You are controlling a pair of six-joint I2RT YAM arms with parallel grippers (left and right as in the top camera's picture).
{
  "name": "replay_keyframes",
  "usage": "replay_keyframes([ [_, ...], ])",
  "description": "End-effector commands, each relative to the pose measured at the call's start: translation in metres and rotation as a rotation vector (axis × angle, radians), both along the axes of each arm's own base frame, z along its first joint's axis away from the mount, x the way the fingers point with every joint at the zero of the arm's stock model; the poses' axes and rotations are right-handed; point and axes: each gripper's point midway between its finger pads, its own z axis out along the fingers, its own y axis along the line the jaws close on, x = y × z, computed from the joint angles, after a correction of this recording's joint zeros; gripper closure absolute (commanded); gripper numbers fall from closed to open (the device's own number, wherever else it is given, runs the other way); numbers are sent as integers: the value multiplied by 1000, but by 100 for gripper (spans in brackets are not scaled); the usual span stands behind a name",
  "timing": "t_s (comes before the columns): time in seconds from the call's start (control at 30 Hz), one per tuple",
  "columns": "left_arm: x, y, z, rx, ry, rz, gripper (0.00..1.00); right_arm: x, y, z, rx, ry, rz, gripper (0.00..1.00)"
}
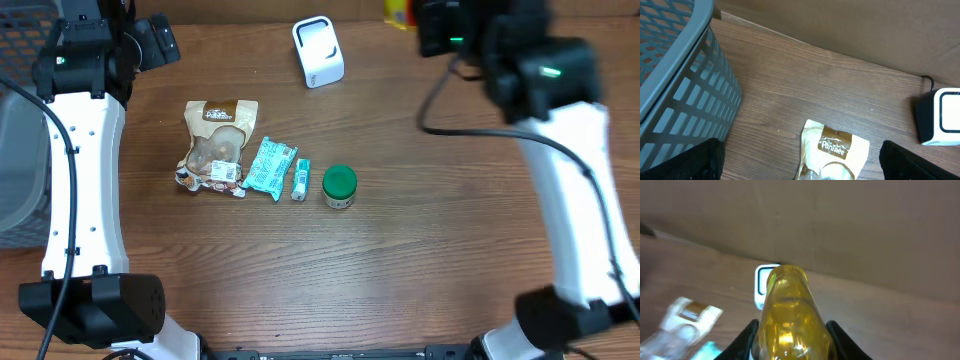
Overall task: Scan the item barcode
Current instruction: 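Carry the bottle with the right gripper to the white scanner, then hold the bottle over the white scanner with the right gripper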
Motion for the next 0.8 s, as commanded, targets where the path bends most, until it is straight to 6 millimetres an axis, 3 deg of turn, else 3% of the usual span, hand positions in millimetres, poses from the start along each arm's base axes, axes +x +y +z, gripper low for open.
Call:
replay_keyframes([
  [0.0, 0, 4, 3, 0, -9, 23, 0, 26, 27, -28, -324, -62, 47, 77],
  [0.4, 0, 4, 3, 0, -9, 23, 0, 96, 99, -117, -853, -181, 177, 77],
  [0.57, 0, 4, 3, 0, -9, 23, 0, 113, 112, -136, -918, -225, 210, 78],
  [0.77, 0, 4, 3, 0, -10, 23, 0, 126, 121, -142, -899, -278, 190, 78],
])
